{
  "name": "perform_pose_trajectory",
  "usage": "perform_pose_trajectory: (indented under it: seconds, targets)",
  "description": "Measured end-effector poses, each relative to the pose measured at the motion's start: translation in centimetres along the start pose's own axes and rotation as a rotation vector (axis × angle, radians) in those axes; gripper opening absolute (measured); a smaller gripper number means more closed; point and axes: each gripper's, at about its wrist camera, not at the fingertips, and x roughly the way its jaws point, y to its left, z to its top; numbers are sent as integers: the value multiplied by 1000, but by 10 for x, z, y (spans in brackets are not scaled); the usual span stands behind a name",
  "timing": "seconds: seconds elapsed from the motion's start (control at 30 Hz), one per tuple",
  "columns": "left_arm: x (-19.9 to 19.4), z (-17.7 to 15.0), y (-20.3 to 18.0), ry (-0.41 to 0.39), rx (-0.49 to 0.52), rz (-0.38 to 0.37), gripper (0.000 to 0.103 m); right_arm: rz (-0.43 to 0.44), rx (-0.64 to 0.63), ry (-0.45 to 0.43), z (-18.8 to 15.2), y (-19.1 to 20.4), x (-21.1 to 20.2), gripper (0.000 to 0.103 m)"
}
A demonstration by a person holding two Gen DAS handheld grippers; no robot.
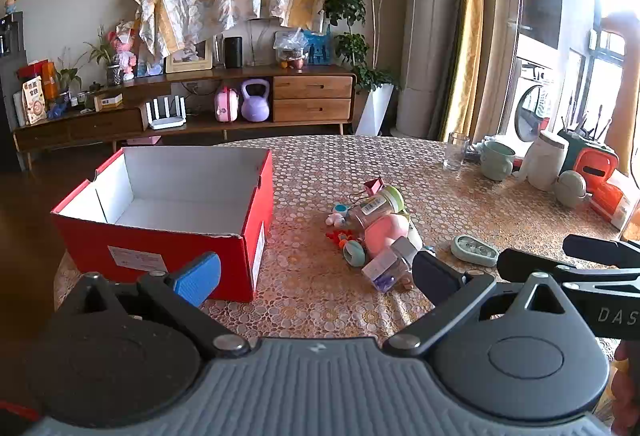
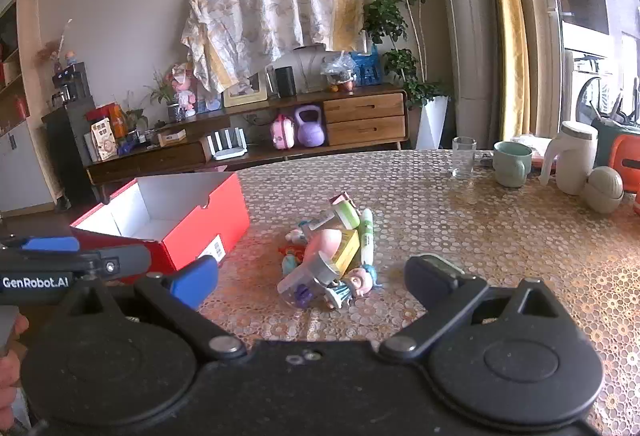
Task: Organize rigid objects
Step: 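Grasp the blue tape dispenser with the right tool while the left grasps the pill bottle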
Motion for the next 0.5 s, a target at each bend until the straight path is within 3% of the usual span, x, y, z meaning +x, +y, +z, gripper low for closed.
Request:
perform_pose_trajectory:
  seconds: [0.5]
  targets:
    - [27,10,-11,34,42,-44,103,1,18,25,4,-20,18,97]
